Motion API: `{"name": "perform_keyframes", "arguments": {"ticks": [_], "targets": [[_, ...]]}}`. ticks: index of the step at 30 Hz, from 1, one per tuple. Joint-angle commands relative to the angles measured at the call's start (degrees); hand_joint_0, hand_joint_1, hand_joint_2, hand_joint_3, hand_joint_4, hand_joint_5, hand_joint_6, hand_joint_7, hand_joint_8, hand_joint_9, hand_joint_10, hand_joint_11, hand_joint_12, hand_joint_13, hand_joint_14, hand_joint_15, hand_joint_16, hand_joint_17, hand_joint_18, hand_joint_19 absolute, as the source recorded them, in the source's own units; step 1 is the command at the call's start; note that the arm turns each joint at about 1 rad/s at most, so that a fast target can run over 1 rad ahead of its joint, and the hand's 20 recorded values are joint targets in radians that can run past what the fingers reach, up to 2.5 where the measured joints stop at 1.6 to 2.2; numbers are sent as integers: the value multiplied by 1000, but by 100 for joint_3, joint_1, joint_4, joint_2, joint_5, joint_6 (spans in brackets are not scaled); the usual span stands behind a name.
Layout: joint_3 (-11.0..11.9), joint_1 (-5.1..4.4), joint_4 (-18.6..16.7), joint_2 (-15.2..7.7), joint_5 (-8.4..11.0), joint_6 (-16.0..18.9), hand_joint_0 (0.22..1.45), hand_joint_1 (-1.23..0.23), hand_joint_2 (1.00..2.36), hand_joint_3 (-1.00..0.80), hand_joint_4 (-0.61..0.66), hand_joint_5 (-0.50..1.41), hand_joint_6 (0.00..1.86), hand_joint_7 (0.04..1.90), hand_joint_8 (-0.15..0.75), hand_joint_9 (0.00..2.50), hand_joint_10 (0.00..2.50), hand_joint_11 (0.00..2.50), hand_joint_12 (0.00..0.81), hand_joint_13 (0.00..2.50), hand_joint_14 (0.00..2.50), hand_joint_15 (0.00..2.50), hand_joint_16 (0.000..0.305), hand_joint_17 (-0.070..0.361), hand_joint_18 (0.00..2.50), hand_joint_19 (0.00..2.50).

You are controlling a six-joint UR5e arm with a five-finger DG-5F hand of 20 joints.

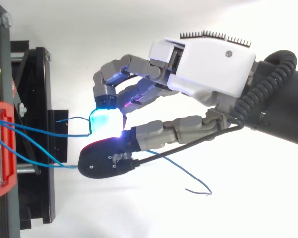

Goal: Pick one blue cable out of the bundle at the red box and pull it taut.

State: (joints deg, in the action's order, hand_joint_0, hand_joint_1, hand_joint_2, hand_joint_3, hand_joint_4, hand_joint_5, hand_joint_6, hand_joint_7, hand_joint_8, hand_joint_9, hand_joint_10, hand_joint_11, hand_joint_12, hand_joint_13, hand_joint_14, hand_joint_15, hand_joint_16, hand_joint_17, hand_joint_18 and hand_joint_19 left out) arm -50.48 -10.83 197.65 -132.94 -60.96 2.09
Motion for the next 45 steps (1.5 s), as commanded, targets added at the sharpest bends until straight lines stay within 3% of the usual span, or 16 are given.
{"name": "perform_keyframes", "arguments": {"ticks": [1, 11, 18, 21, 33, 37, 39, 40, 41, 42, 45], "targets": [[-5, 2, 37, 5, -3, -94, 556, -719, 1009, -19, 96, -130, 852, 1338, 345, 1002, 16, 965, 489, 570, 6, 236, 72, 162, 512, 251], [3, 2, 450, 5, 93, -138, 557, -721, 1008, -18, 94, -128, 850, 1345, 350, 992, 16, 985, 490, 569, 6, 233, 72, 163, 509, 254], [21, 11, 468, 14, 251, -279, 556, -720, 1008, -15, 92, -127, 851, 1342, 351, 989, 16, 984, 491, 568, 6, 239, 73, 163, 516, 252], [12, 11, 476, 128, 295, -455, 557, -721, 1008, -17, 94, -127, 850, 1345, 349, 992, 15, 964, 490, 568, 6, 239, 73, 163, 517, 252], [-5, 55, 529, 251, 260, -499, 556, -721, 1008, -13, 89, -127, 851, 1335, 349, 992, 15, 968, 491, 569, 6, 239, 73, 163, 516, 257], [-172, 107, 520, 260, 41, -481, 557, -722, 1008, -12, 91, -127, 851, 1339, 351, 992, 16, 975, 491, 568, 6, 236, 73, 164, 512, 261], [-612, 134, 81, 453, -170, -463, 556, -721, 1008, -12, 88, -127, 851, 1337, 352, 993, 15, 967, 490, 569, 6, 236, 73, 164, 515, 253], [-823, 142, -332, 524, -179, -455, 556, -721, 1008, -9, 88, -127, 851, 1341, 354, 991, 15, 973, 492, 569, 6, 239, 73, 164, 515, 254], [-928, 142, -517, 585, -179, -455, 557, -722, 1008, -12, 88, -127, 851, 1337, 353, 992, 15, 963, 492, 569, 6, 239, 73, 164, 514, 250], [-1508, 151, -1387, 770, -206, -472, 557, -723, 1007, -12, 88, -127, 851, 1337, 356, 992, 15, 973, 492, 569, 6, 236, 73, 164, 515, 250], [-1816, 186, -2204, 875, -214, -472, 557, -724, 1007, -13, 84, -126, 851, 1335, 355, 995, 15, 977, 491, 569, 6, 239, 73, 164, 518, 254]]}}
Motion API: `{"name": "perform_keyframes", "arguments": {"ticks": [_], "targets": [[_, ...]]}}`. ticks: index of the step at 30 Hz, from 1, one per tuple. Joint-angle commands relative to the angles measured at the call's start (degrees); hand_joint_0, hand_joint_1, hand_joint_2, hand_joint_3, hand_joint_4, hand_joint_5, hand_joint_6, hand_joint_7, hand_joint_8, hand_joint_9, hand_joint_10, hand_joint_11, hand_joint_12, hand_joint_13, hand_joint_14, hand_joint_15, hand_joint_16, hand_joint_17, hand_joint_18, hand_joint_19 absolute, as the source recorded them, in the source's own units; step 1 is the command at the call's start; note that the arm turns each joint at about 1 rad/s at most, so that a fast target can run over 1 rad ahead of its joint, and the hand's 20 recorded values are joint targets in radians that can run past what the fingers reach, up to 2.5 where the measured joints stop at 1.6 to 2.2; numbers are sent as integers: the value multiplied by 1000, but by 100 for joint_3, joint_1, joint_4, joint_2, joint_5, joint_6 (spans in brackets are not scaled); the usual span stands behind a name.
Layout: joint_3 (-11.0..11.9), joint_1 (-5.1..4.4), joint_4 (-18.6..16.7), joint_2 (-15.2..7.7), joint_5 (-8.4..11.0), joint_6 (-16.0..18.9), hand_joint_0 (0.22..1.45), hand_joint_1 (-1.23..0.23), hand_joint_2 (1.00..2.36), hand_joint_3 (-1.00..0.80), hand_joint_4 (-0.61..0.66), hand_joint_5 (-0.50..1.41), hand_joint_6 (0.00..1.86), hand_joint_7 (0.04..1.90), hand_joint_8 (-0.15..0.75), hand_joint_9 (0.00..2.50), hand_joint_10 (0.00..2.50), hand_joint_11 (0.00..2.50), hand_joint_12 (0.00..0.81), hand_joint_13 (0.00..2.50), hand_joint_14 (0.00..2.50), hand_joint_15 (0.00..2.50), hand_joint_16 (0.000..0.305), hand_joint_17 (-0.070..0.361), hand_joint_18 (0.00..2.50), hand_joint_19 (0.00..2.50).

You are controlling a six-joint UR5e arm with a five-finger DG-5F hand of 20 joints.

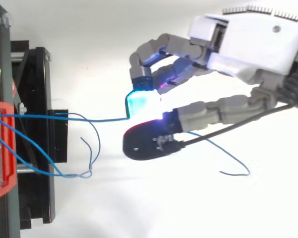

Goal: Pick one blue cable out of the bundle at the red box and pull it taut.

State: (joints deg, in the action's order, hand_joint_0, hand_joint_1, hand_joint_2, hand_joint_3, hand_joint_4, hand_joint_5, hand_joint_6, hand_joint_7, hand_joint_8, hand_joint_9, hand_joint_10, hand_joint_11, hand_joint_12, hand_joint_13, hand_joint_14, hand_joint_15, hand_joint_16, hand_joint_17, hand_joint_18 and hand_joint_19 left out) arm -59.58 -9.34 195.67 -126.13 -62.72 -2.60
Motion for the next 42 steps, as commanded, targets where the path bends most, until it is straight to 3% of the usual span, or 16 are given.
{"name": "perform_keyframes", "arguments": {"ticks": [1, 6, 9, 24, 42], "targets": [[-915, 55, -2209, 194, -91, -3, 557, -724, 1007, -13, 86, -127, 851, 1339, 358, 996, 15, 978, 491, 569, 6, 239, 73, 164, 517, 254], [-915, 99, -2200, 194, -513, -170, 557, -725, 1007, -10, 80, -126, 851, 1335, 355, 993, 18, 979, 492, 570, 6, 236, 73, 164, 518, 252], [-915, 108, -2191, 194, -618, -302, 558, -725, 1007, -11, 82, -126, 850, 1340, 353, 992, 15, 986, 492, 570, 6, 239, 73, 164, 518, 253], [-915, 134, -2200, 185, -601, -953, 558, -726, 1007, -10, 81, -126, 850, 1342, 351, 996, 15, 969, 490, 570, 6, 236, 73, 164, 519, 259], [-915, 134, -2200, 185, -601, -997, 558, -726, 1007, -3, 79, -125, 850, 1338, 350, 995, 15, 968, 490, 571, 6, 243, 73, 164, 524, 267]]}}
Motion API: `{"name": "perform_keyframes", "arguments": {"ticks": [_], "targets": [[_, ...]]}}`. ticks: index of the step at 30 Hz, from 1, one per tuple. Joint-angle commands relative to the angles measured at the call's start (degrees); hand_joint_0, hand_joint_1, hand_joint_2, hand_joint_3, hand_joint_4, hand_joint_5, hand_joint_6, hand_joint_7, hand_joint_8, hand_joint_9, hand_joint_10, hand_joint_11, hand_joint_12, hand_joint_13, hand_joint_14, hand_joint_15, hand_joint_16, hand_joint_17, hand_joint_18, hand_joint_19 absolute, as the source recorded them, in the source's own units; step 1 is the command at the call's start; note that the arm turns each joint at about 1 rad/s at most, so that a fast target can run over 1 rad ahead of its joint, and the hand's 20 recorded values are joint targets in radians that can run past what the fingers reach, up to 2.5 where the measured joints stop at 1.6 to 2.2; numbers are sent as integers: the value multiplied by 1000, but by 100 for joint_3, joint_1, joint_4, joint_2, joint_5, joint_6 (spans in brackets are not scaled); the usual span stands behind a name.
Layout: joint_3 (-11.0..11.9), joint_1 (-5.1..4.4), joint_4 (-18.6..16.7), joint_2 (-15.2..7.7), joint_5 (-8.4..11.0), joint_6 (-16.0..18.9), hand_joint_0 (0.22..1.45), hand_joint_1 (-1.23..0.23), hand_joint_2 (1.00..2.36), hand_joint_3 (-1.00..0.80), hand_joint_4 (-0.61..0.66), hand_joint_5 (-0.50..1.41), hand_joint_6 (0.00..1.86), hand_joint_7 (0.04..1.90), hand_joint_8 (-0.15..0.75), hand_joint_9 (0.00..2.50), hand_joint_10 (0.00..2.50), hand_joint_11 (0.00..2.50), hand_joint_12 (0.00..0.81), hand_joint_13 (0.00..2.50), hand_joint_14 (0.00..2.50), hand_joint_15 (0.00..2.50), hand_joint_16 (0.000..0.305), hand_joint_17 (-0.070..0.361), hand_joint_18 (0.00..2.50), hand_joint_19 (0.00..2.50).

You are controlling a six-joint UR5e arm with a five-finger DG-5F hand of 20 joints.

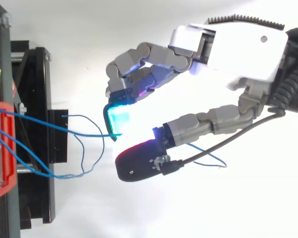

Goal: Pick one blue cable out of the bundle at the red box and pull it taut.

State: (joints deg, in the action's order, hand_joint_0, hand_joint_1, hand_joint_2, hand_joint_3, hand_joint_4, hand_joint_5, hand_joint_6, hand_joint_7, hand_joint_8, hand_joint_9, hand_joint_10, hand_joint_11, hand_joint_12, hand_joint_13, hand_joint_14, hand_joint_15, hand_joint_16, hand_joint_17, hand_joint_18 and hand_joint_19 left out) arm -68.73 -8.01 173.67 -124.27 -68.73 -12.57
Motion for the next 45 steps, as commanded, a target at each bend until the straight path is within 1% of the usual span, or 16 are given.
{"name": "perform_keyframes", "arguments": {"ticks": [1, 45], "targets": [[0, 1, 0, -1, 0, 0, 558, -726, 1007, -2, 76, -125, 850, 1341, 350, 995, 14, 968, 490, 571, 6, 240, 73, 164, 523, 266], [0, -8, 0, -1, 0, -9, 565, -735, 1005, -1, 69, -122, 850, 1327, 357, 1021, 15, 968, 495, 594, 6, 247, 74, 167, 520, 256]]}}
